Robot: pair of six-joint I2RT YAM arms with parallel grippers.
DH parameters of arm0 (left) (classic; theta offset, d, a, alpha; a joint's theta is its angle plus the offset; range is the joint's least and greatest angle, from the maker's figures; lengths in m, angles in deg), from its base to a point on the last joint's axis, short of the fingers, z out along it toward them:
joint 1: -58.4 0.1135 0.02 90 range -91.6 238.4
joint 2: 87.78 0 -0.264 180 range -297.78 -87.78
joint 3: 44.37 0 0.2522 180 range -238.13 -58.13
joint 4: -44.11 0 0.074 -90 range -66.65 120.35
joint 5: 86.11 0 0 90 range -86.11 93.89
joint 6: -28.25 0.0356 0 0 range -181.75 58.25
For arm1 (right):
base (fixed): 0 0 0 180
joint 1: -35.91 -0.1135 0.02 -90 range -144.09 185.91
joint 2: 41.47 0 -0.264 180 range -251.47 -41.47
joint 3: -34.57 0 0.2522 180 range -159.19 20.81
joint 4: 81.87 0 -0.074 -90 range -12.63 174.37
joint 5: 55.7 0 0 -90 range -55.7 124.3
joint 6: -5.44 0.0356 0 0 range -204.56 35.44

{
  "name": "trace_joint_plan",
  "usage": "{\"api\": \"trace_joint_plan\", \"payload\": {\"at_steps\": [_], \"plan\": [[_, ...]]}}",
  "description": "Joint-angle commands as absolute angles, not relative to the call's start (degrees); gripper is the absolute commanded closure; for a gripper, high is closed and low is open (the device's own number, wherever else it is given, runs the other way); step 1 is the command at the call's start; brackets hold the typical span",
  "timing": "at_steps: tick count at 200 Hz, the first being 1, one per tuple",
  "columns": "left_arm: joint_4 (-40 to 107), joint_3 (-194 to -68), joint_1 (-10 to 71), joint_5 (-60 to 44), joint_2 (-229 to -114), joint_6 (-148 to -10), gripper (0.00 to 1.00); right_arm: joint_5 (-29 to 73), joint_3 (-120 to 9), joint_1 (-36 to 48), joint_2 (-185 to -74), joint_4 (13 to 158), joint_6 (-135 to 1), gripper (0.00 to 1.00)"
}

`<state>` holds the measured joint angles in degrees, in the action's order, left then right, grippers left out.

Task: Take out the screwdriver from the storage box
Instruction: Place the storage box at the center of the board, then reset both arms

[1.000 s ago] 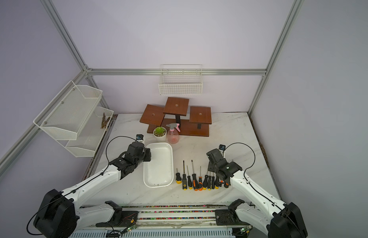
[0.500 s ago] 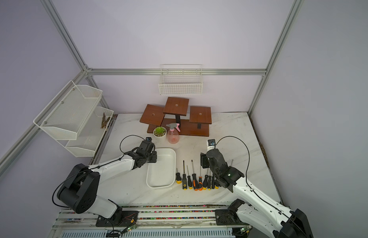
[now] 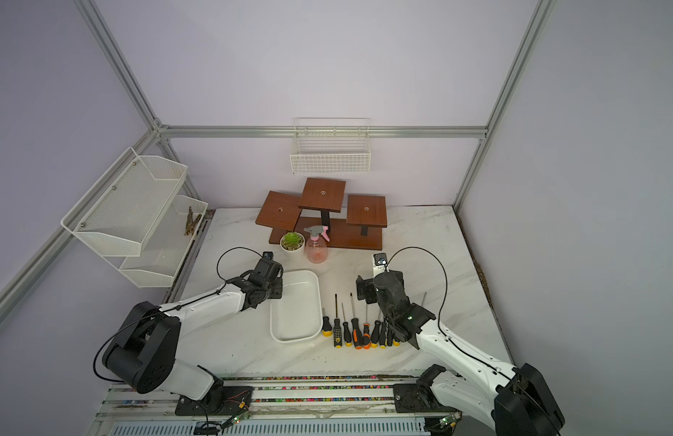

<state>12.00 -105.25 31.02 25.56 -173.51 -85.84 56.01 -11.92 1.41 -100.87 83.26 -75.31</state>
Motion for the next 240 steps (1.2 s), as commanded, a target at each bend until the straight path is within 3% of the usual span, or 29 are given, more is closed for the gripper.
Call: {"api": "trace_joint_plan", "payload": {"at_steps": [1, 54, 76, 106, 127, 159, 174, 197, 219, 240], "plan": [[10.64, -107.97, 31.19, 27.36, -170.33, -83.72, 0.45, 57.33, -13.78, 2.74, -100.41, 85.09, -75.95, 0.01], [7.59, -107.5, 29.03, 28.94, -158.02, -84.54, 0.0, 56.87, -13.0, 8.7, -100.92, 89.07, -76.49, 0.0], [10.06, -104.6, 29.04, 30.62, -151.4, -86.07, 0.0, 61.18, -10.32, 10.47, -101.88, 94.89, -76.25, 0.0], [10.5, -102.14, 29.64, 40.11, -145.57, -90.38, 0.0, 50.22, -2.69, 14.68, -105.49, 112.71, -87.45, 0.0], [12.86, -100.91, 30.17, 42.67, -144.56, -89.21, 0.0, 48.39, 2.19, 16.94, -111.13, 127.74, -92.72, 0.0], [18.06, -98.54, 30.18, 44.84, -144.38, -86.64, 0.0, 45.58, 0.15, 21.35, -122.41, 134.74, -93.54, 0.0], [24.68, -95.76, 30.27, 45.18, -144.25, -82.97, 0.0, 45.98, 0.5, 22.27, -124.88, 138.07, -94.05, 0.0], [37.59, -89.8, 30.26, 47.27, -144.2, -76.43, 0.0, 40.22, 4.97, 30.71, -124.22, 144.11, -85.31, 0.0], [53.78, -82.78, 30.74, 49.27, -145.26, -65.56, 0.0, 37.04, 11.26, 34.55, -133.72, 168.51, -82.01, 0.0], [64.05, -78.31, 32.81, 50.65, -148.15, -59.64, 0.0, 37.37, 6.98, 34.59, -128.39, 152.87, -81.74, 0.0]]}}
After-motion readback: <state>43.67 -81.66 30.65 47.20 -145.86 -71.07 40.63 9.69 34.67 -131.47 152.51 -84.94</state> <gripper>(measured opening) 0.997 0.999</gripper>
